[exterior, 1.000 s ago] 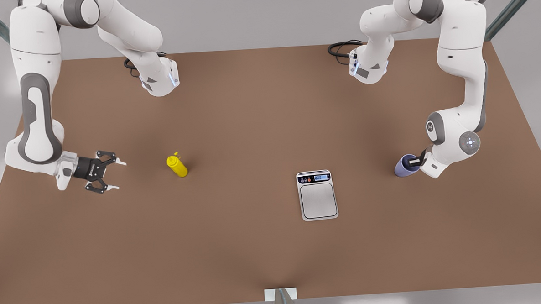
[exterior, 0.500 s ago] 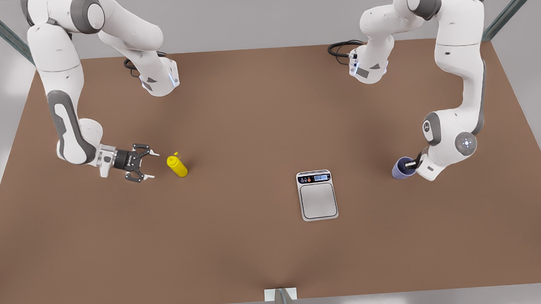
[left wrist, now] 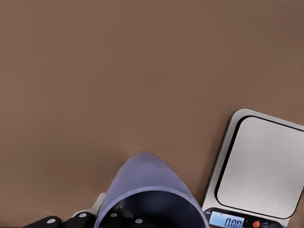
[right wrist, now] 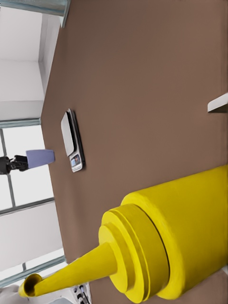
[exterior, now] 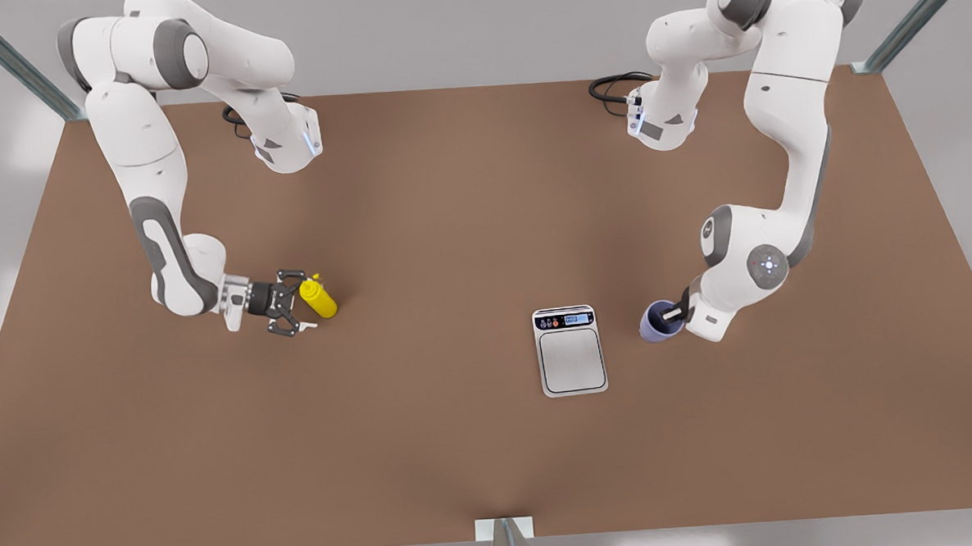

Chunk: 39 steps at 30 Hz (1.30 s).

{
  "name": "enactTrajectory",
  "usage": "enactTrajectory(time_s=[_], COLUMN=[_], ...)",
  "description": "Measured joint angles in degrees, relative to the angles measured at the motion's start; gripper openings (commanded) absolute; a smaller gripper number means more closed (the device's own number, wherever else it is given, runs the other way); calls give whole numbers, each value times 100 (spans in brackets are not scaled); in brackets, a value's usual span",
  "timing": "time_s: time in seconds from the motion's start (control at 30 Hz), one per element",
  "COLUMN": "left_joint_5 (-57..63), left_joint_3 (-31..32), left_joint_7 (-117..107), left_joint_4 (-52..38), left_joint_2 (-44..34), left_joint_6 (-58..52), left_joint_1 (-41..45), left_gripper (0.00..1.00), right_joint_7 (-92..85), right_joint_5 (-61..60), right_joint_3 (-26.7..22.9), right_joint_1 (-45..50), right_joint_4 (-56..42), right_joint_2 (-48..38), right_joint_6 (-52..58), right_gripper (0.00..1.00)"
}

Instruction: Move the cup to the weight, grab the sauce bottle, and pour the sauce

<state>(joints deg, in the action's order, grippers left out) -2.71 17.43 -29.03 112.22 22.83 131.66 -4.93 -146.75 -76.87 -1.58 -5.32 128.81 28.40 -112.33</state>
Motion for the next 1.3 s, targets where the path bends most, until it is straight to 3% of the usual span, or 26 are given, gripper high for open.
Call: enactTrajectory(time_s=[0.13, 0.47, 0.5, 0.53, 0.63, 0.67, 0.7, 0.8, 0.83, 0.9, 0.93, 1.0, 1.2, 1.3], left_joint_5=[-31, -217, -248, -277, -295, -317, -335, -425, -457, -466, -457, -351, 124, 85], left_joint_3=[-3, -117, -117, -117, -116, -116, -116, -116, -116, -116, -116, -117, -286, -1070], left_joint_7=[-1157, -2424, -2465, -2538, -2654, -2713, -2764, -2802, -2784, -2774, -2775, -2787, -2700, -1603], left_joint_4=[-613, -1051, -1078, -1146, -1166, -1198, -1201, -1201, -1209, -1209, -1209, -1210, -1158, -873], left_joint_2=[417, 851, 892, 976, 1065, 1120, 1161, 1163, 1163, 1156, 1139, 1061, 433, -512], left_joint_6=[27, 298, 301, 309, 361, 370, 475, 497, 499, 490, 486, 425, -148, -873], left_joint_1=[702, 1627, 1636, 1646, 1680, 1687, 1683, 1679, 1681, 1680, 1679, 1680, 1658, 1579], left_gripper=[21, 21, 21, 21, 21, 26, 38, 55, 70, 73, 94, 100, 100, 100], right_joint_7=[-220, -223, -223, -218, -205, -205, -200, -179, -172, -162, -161, -156, -147, -137], right_joint_5=[-21, -30, -30, -38, -39, -39, -39, -39, -39, -39, -39, -47, -52, -53], right_joint_3=[8, 87, 96, 102, 106, 106, 106, 106, 106, 106, 106, 106, 105, 100], right_joint_1=[13, 41, 41, 39, 31, 31, 31, 31, 31, 22, 21, 14, 14, 15], right_joint_4=[-23, 83, 75, 74, 66, 65, 65, 65, 65, 65, 65, 65, 40, 31], right_joint_2=[43, 8, 8, 8, 7, 8, 8, 8, 8, 8, 8, 8, 85, 95], right_joint_6=[-17, 0, 9, 9, 18, 18, 18, 27, 27, 44, 45, 53, 45, 45], right_gripper=[100, 100, 96, 82, 68, 66, 66, 62, 62, 60, 60, 60, 59, 57])
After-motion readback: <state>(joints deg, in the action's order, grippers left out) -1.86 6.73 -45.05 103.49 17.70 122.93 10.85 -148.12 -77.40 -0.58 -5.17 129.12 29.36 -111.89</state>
